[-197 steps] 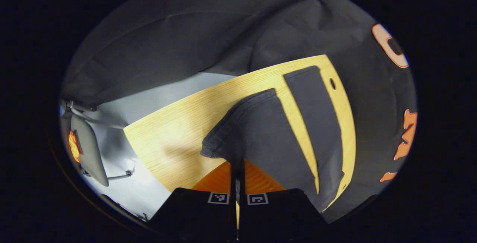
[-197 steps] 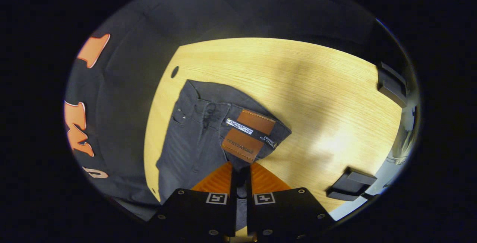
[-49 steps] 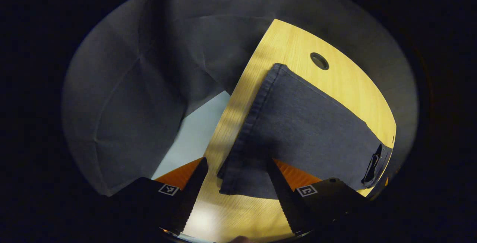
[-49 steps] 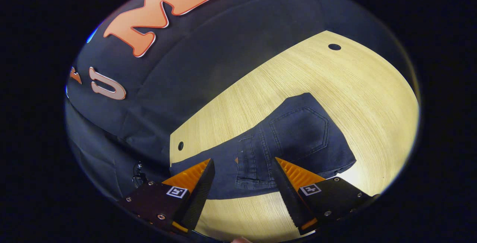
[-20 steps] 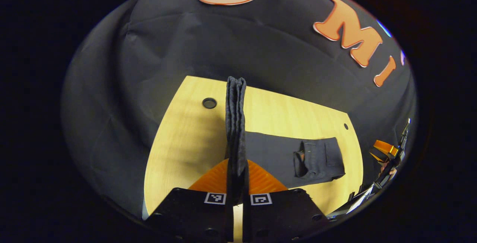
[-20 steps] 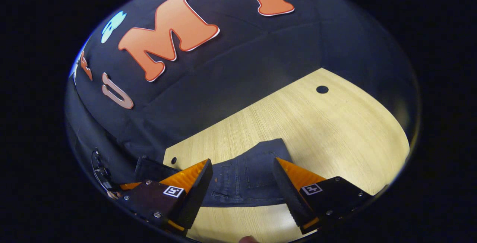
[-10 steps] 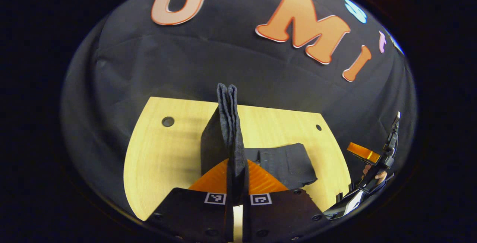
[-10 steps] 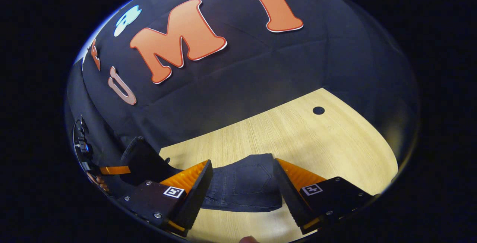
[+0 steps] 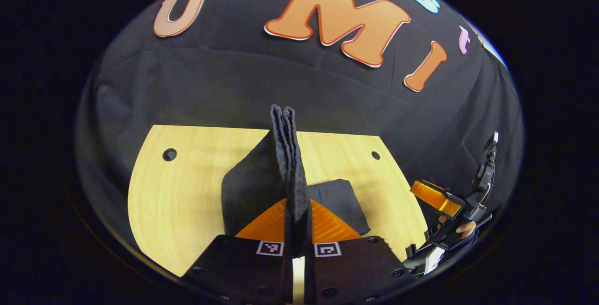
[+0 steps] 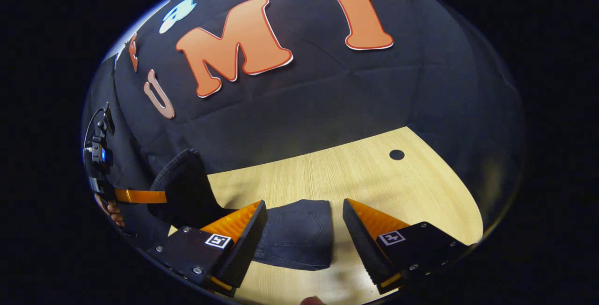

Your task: Grasp the waist and the cuffs of the jeans and fold them to make the two legs overlap; first hold the waist and fold one-third of the jeans toward the cuffs, then hold the cuffs and fold the remaining one-third in the same direction to finish folding.

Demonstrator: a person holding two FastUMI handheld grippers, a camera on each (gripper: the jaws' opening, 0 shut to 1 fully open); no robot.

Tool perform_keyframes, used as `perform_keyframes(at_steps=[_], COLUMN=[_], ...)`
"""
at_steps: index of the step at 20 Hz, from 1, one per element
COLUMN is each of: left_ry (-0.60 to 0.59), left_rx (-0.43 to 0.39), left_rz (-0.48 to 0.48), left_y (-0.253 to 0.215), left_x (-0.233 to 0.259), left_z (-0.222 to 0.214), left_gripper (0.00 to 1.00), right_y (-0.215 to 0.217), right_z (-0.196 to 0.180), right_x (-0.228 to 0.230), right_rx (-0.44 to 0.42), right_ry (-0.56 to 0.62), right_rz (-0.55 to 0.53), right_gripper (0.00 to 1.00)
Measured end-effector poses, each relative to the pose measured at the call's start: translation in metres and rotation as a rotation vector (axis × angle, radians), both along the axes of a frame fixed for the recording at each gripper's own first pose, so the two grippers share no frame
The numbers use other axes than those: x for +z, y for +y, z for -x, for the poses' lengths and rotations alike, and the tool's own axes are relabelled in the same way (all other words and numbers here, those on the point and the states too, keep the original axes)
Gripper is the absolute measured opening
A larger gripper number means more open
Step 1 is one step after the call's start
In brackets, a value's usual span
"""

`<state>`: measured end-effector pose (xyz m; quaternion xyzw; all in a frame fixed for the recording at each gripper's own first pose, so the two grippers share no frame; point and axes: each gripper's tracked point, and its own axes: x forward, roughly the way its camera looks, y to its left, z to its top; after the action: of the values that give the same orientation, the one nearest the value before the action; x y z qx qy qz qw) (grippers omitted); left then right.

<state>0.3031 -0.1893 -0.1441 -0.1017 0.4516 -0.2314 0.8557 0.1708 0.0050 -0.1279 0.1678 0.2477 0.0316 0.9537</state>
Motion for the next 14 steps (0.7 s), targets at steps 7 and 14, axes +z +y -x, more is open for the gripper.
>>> perform_keyframes(at_steps=[7, 14], left_ry=[0.046, 0.020], left_rx=[-0.093, -0.118], left_rz=[-0.030, -0.083], left_y=[-0.078, -0.133], left_x=[-0.036, -0.064], left_z=[0.028, 0.040], left_gripper=[0.10, 0.13], right_y=[-0.010, -0.015], right_z=[0.003, 0.009], right_x=[-0.001, 0.003], right_rx=[0.050, 0.074], right_ry=[-0.036, -0.055], right_rz=[0.059, 0.069], right_gripper=[0.99, 0.99])
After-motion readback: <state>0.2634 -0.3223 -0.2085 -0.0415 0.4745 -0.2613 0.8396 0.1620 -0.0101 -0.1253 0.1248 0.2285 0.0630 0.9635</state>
